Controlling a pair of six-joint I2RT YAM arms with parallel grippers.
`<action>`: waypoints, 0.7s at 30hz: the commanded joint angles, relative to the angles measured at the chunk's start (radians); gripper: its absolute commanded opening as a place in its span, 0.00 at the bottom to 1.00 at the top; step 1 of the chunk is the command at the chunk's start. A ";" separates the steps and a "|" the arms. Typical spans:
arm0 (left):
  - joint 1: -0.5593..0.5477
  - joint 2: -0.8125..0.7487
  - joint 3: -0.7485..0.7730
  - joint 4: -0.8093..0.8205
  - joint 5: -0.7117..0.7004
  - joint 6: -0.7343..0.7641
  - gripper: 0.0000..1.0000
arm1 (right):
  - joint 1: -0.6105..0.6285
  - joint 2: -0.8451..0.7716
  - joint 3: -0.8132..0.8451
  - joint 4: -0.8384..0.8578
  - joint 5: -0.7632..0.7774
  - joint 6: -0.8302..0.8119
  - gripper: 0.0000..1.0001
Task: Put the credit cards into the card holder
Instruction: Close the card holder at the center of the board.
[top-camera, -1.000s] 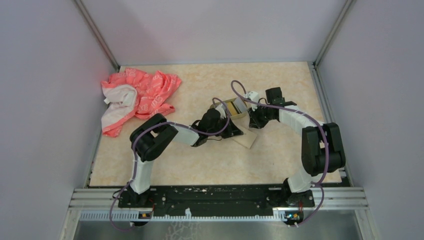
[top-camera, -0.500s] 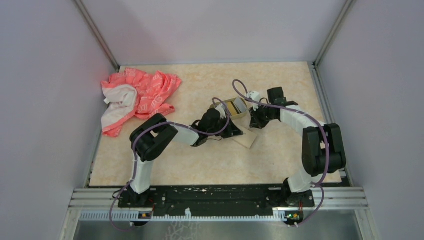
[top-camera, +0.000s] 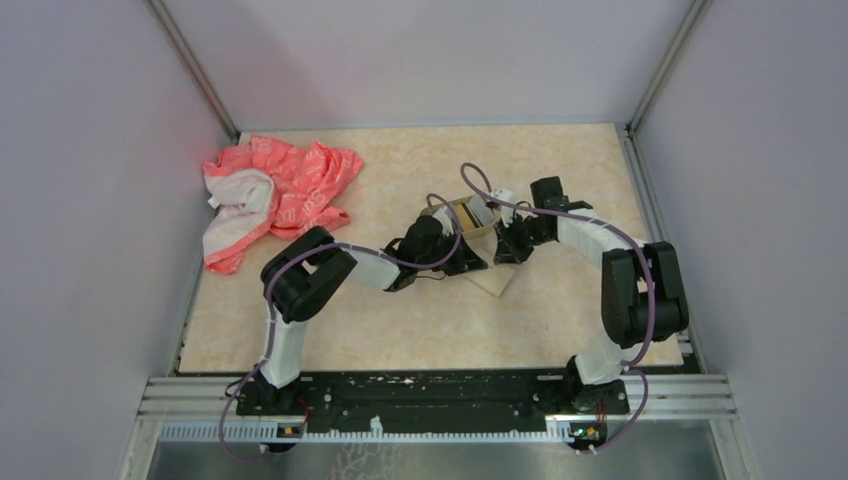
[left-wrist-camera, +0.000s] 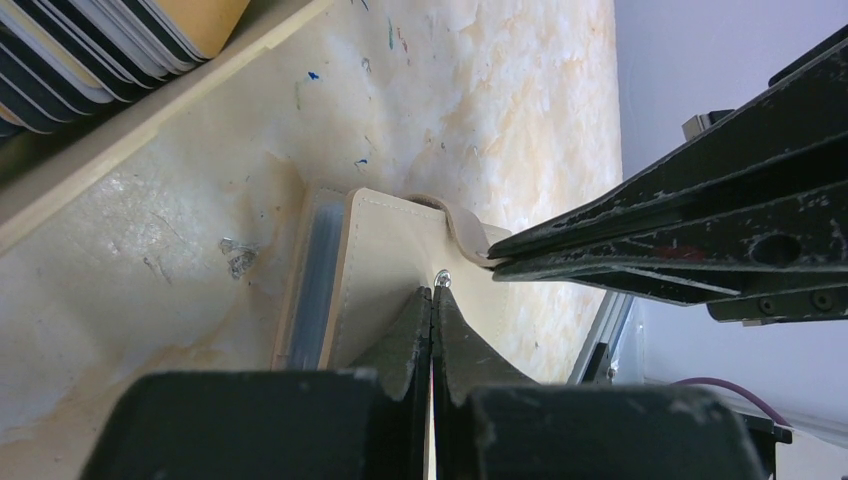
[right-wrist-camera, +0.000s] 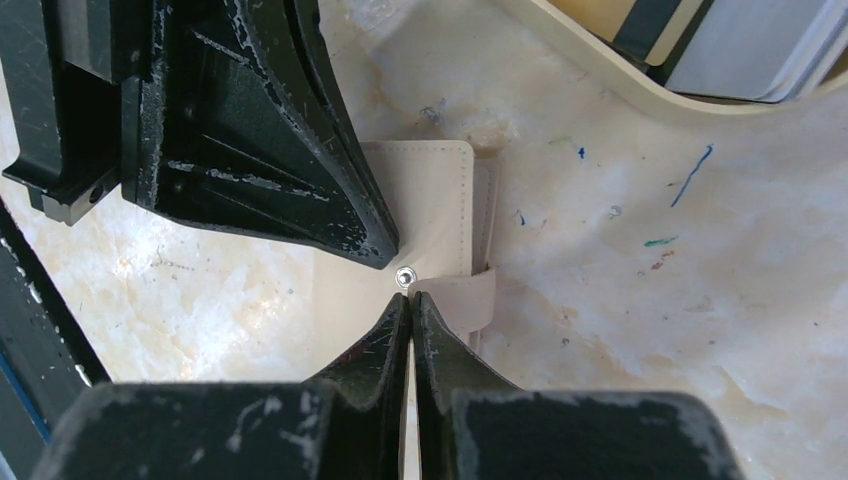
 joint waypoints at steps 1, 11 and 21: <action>0.004 0.071 -0.012 -0.154 -0.074 0.058 0.00 | 0.047 0.009 0.031 0.020 0.004 0.027 0.00; 0.004 0.077 -0.016 -0.146 -0.071 0.054 0.00 | 0.067 -0.004 -0.003 0.131 0.075 0.137 0.00; 0.005 0.077 -0.017 -0.141 -0.074 0.050 0.00 | 0.084 0.028 0.000 0.080 0.067 0.113 0.00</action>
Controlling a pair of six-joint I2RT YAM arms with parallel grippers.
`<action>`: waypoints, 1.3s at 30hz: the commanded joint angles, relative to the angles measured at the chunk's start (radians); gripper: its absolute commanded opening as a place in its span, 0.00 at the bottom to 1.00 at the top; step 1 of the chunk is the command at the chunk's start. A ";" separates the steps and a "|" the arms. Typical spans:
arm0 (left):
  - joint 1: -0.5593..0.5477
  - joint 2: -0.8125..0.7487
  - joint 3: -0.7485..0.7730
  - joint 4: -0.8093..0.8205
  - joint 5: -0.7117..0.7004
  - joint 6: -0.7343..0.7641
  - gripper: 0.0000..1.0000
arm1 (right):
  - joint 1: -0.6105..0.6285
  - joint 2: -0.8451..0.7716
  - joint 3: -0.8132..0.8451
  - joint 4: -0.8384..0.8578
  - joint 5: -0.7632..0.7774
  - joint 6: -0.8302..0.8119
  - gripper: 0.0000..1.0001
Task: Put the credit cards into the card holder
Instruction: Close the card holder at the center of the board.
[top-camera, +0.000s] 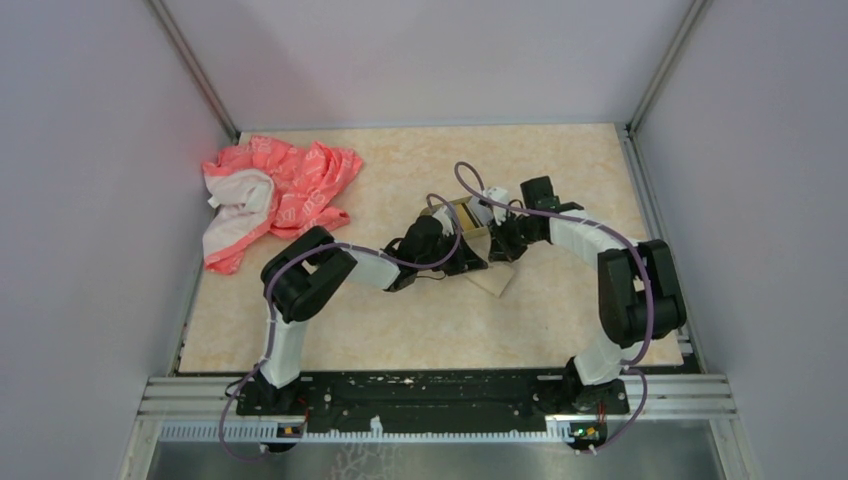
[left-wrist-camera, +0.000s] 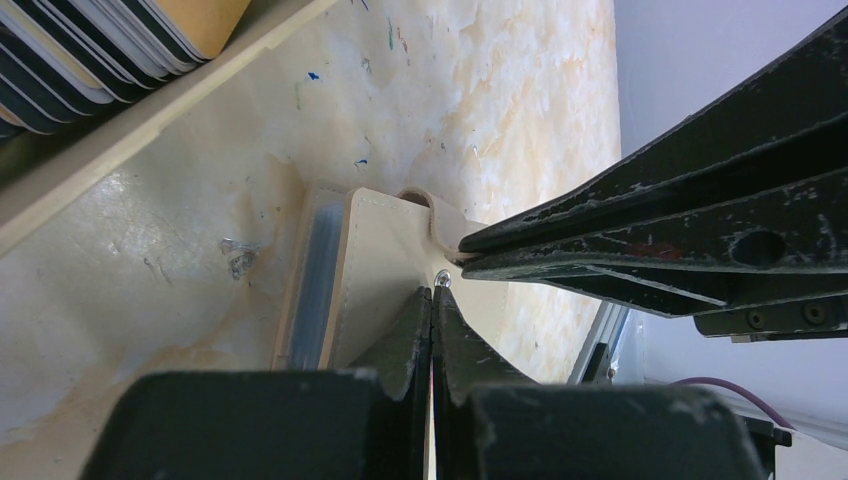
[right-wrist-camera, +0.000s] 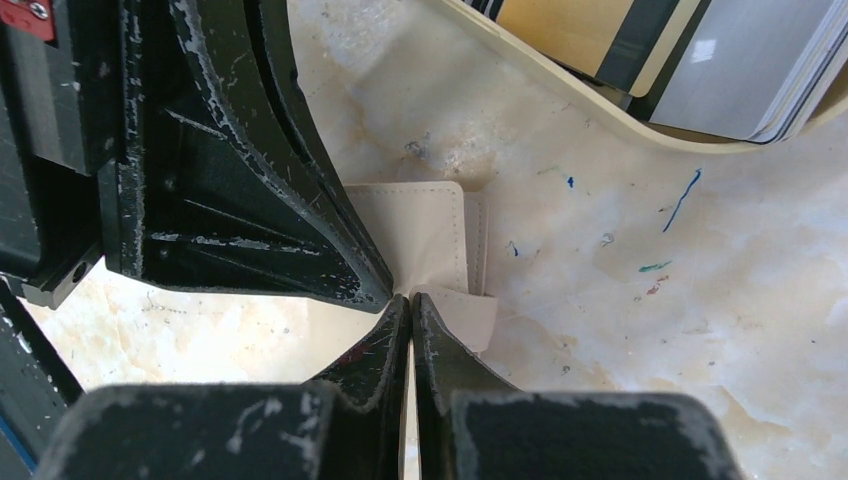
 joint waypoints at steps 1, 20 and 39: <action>0.004 0.076 -0.019 -0.142 -0.075 0.050 0.00 | 0.021 0.021 0.002 -0.007 -0.024 -0.007 0.00; 0.005 0.076 -0.028 -0.138 -0.081 0.052 0.00 | 0.034 -0.012 0.014 -0.095 -0.002 -0.072 0.00; 0.005 0.081 -0.018 -0.142 -0.083 0.052 0.00 | 0.037 0.018 0.035 -0.145 -0.036 -0.084 0.00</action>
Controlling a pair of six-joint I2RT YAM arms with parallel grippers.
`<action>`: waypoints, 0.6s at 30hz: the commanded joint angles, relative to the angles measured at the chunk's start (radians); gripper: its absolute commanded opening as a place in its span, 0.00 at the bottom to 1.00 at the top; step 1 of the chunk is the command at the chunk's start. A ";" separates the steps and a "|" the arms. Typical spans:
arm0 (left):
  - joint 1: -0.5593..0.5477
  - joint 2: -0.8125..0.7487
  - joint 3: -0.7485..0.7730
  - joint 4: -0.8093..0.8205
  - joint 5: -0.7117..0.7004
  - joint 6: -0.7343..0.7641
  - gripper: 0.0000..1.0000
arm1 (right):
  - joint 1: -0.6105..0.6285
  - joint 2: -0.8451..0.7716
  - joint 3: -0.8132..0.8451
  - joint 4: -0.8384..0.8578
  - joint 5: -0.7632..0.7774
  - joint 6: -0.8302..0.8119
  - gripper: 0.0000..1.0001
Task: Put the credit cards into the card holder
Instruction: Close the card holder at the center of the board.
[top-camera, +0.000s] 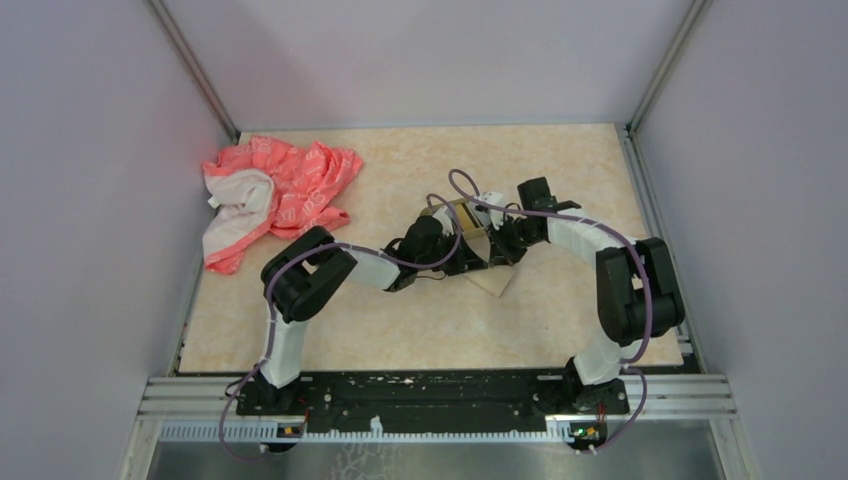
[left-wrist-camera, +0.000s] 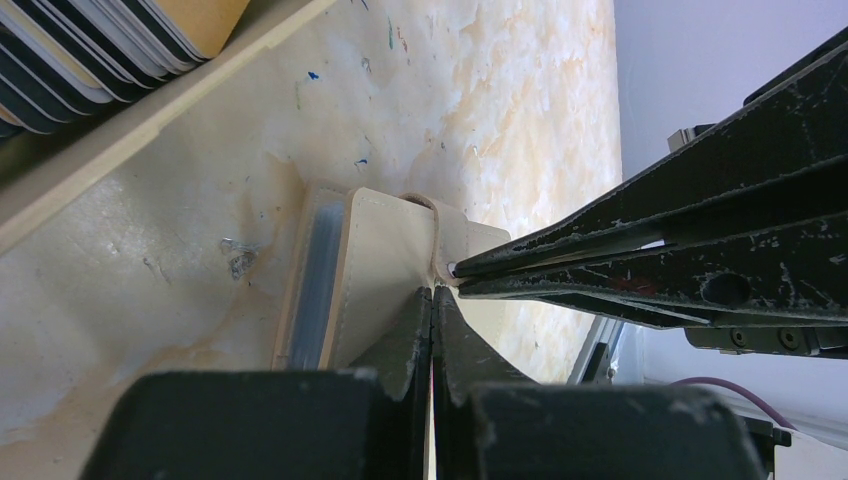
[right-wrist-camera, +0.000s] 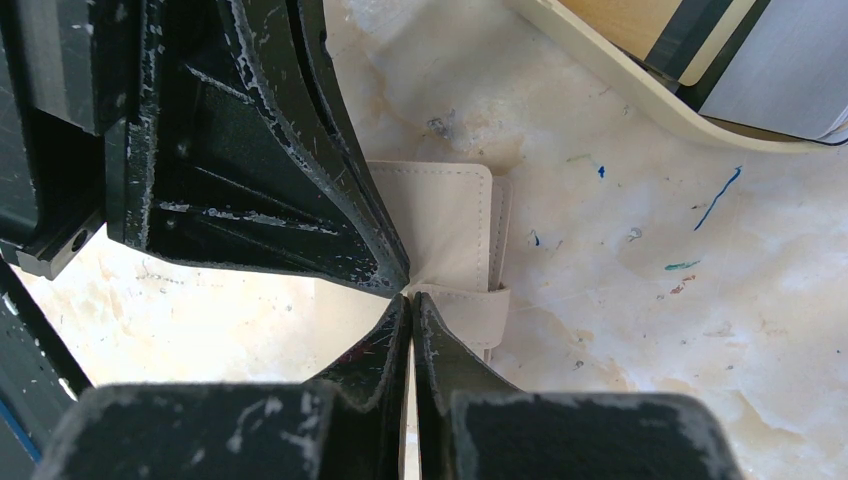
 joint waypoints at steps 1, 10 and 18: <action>0.005 0.080 -0.018 -0.143 -0.082 0.051 0.00 | 0.023 0.002 0.017 -0.066 -0.036 0.004 0.00; 0.004 0.079 -0.013 -0.146 -0.083 0.051 0.00 | 0.043 0.031 0.003 -0.048 -0.031 0.019 0.00; 0.008 0.067 -0.026 -0.141 -0.086 0.051 0.00 | 0.046 0.055 0.015 -0.088 -0.011 -0.009 0.00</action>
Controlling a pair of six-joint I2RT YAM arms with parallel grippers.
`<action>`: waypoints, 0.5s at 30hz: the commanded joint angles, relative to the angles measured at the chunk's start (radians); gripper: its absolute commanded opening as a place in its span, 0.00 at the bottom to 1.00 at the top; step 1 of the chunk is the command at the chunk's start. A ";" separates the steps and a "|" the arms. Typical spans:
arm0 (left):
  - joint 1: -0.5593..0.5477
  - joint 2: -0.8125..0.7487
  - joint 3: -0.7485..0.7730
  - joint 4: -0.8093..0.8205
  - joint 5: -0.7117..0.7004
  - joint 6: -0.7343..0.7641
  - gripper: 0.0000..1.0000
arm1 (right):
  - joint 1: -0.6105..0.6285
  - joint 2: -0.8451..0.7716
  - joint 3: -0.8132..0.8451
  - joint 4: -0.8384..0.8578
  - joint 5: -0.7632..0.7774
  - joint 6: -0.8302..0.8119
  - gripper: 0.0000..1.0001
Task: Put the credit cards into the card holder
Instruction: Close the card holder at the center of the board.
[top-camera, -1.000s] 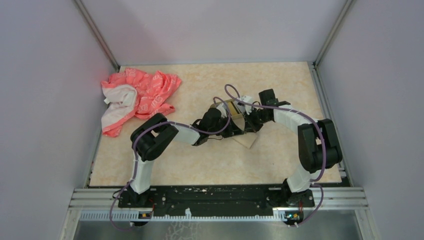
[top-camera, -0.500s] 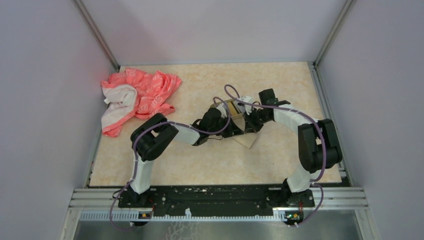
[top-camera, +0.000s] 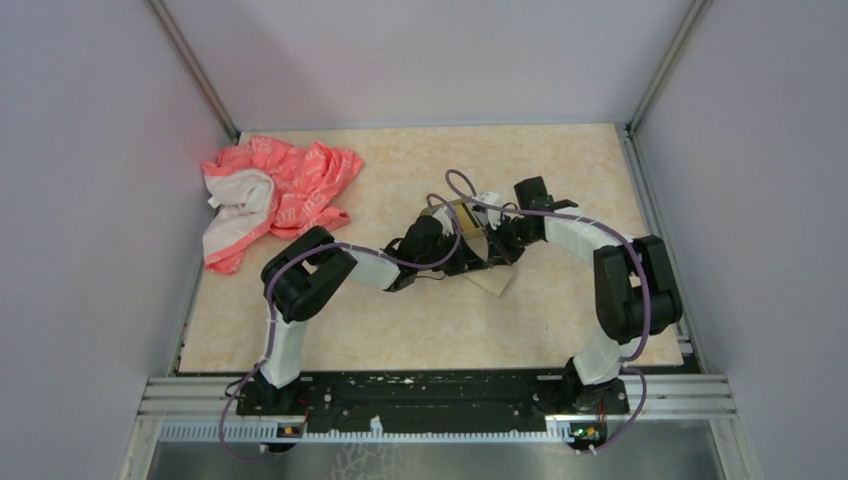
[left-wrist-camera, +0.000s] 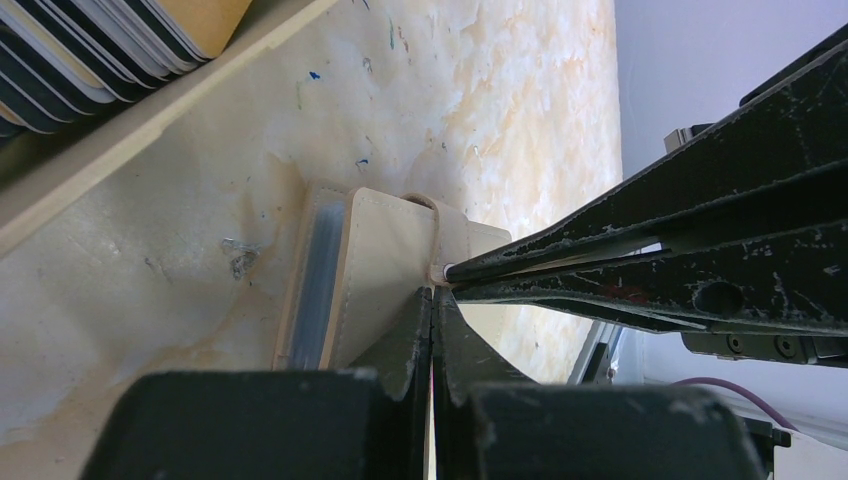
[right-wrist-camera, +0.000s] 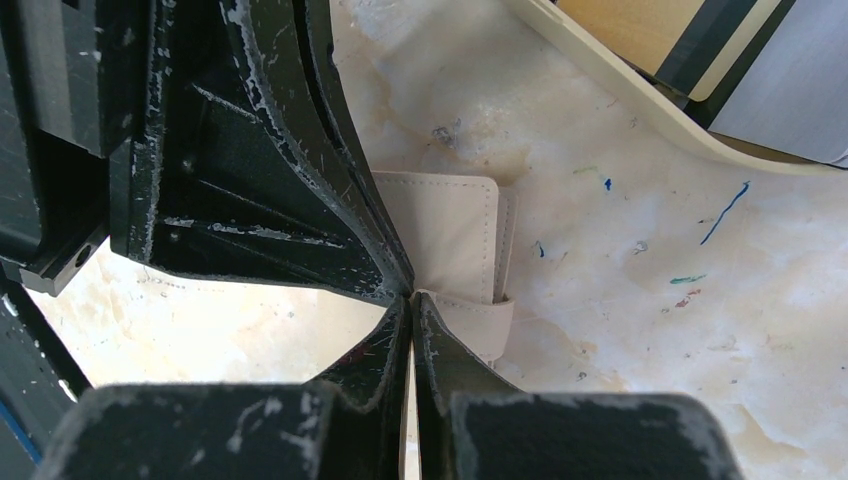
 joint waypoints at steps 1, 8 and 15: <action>0.009 0.065 -0.028 -0.140 -0.086 0.052 0.00 | 0.030 0.040 0.008 -0.094 -0.015 -0.015 0.00; 0.020 0.053 -0.044 -0.138 -0.083 0.059 0.00 | 0.030 0.053 0.020 -0.128 0.010 -0.023 0.00; 0.021 0.058 -0.043 -0.137 -0.076 0.060 0.00 | 0.030 0.050 -0.009 -0.148 0.018 -0.036 0.00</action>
